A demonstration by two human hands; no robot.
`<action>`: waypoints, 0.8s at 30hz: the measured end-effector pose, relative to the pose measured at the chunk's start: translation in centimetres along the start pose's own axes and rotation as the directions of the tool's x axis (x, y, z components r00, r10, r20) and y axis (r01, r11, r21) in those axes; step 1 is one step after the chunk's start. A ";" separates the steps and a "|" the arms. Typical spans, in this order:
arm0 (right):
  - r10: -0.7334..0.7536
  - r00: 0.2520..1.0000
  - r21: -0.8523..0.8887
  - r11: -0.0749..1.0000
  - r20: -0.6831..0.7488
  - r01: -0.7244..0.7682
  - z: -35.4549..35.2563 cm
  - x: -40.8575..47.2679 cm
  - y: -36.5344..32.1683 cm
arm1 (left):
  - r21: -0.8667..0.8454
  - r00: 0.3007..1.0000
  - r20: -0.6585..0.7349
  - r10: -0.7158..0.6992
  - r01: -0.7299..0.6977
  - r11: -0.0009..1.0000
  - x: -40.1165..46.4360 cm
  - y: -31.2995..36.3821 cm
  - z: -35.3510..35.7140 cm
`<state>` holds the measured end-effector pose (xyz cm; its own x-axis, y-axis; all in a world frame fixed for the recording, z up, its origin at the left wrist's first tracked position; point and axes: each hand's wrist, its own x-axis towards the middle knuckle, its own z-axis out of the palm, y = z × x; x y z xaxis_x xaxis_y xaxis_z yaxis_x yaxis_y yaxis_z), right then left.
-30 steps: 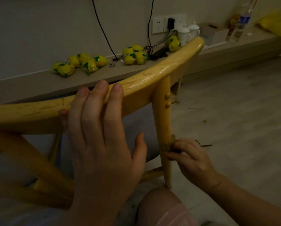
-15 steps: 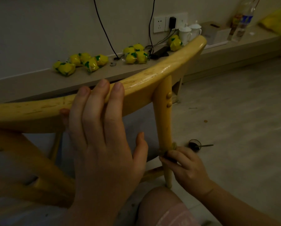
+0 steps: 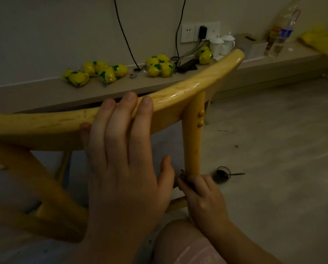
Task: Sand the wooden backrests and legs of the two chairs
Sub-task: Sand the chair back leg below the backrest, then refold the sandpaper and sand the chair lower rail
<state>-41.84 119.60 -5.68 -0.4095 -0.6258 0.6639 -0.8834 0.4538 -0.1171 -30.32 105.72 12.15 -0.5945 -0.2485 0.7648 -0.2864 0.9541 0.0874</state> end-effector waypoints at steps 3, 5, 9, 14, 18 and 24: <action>0.049 0.996 0.043 0.998 0.081 -0.052 0.2 -1.4 0.1 | 0.001 0.997 0.071 -0.005 0.005 1.000 0.1 -0.1 -0.8; 0.049 0.995 0.090 0.994 0.084 -0.057 -0.9 -0.8 -0.1 | 0.015 0.992 0.124 -0.029 0.027 1.000 0.2 0.1 -1.2; 0.109 0.993 0.270 0.956 0.052 -0.119 -5.9 2.7 -0.4 | -0.078 0.976 0.208 -0.065 0.083 0.993 0.8 0.8 -2.8; 0.498 0.830 0.809 0.362 0.252 -0.463 -13.4 6.7 -5.2 | -0.384 0.991 0.128 -0.037 0.083 0.920 -2.0 -0.5 -6.8; 0.414 0.775 0.831 0.076 0.477 -0.552 -15.2 8.8 -10.3 | -0.597 0.847 0.332 -0.415 0.529 0.603 -6.4 -1.6 -8.8; 0.316 0.671 0.723 -0.077 0.671 -0.687 -15.4 9.0 -15.5 | -0.695 0.582 0.635 -0.509 0.718 -0.046 -10.5 -4.4 -10.7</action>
<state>-28.37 116.69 13.47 -0.7072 -0.7016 -0.0873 0.1841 -0.0635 -0.9809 -14.75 105.89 10.59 -0.6772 -0.7358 -0.0049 0.1083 -0.1063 0.9884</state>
